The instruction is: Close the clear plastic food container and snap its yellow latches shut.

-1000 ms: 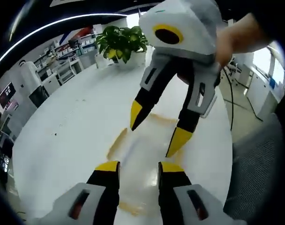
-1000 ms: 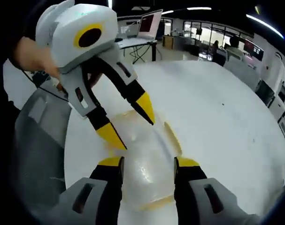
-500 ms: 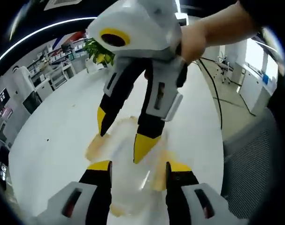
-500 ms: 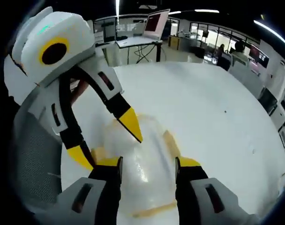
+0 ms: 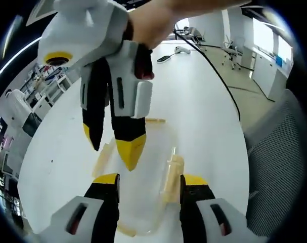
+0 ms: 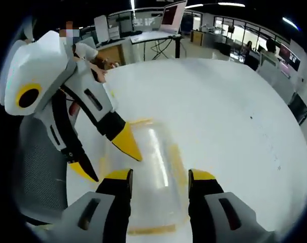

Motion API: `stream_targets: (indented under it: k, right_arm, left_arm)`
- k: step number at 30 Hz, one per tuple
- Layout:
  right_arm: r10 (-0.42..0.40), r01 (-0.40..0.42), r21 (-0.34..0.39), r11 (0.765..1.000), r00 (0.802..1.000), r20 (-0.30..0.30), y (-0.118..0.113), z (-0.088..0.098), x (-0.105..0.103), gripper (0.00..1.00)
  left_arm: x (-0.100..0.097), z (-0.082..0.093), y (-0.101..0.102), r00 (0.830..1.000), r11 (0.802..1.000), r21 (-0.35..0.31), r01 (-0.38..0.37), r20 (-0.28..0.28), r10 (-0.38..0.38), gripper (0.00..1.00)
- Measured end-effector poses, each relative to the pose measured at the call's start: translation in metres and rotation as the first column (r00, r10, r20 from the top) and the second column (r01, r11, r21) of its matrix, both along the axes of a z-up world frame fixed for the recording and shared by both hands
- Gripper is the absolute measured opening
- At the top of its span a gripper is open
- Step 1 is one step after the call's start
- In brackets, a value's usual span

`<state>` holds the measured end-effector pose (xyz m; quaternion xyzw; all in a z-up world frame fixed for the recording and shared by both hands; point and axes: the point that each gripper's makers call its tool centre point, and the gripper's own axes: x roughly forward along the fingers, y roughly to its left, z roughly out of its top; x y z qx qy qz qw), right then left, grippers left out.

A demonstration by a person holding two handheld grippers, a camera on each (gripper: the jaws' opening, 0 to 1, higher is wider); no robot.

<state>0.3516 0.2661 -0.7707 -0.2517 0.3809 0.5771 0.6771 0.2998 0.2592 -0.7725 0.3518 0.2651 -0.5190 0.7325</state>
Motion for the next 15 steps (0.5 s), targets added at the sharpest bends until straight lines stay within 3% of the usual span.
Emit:
stream_targets:
  k: [4, 8, 15]
  right_arm:
    - [0.019, -0.020, -0.026, 0.999, 0.998, -0.055, 0.000, -0.004, 0.003, 0.43]
    - [0.029, -0.032, -0.040, 0.999, 0.997, -0.068, 0.001, -0.006, 0.007, 0.43]
    - [0.010, -0.018, -0.038, 0.999, 0.982, -0.190, 0.002, -0.012, 0.006, 0.43]
  left_arm:
    - [0.002, -0.004, 0.001, 1.000, 1.000, 0.015, -0.001, 0.003, 0.001, 0.42]
    - [0.005, -0.003, -0.001, 1.000, 1.000, 0.008, -0.002, 0.019, 0.001, 0.42]
    - [0.005, -0.005, -0.001, 1.000, 1.000, -0.004, 0.003, 0.031, -0.003, 0.42]
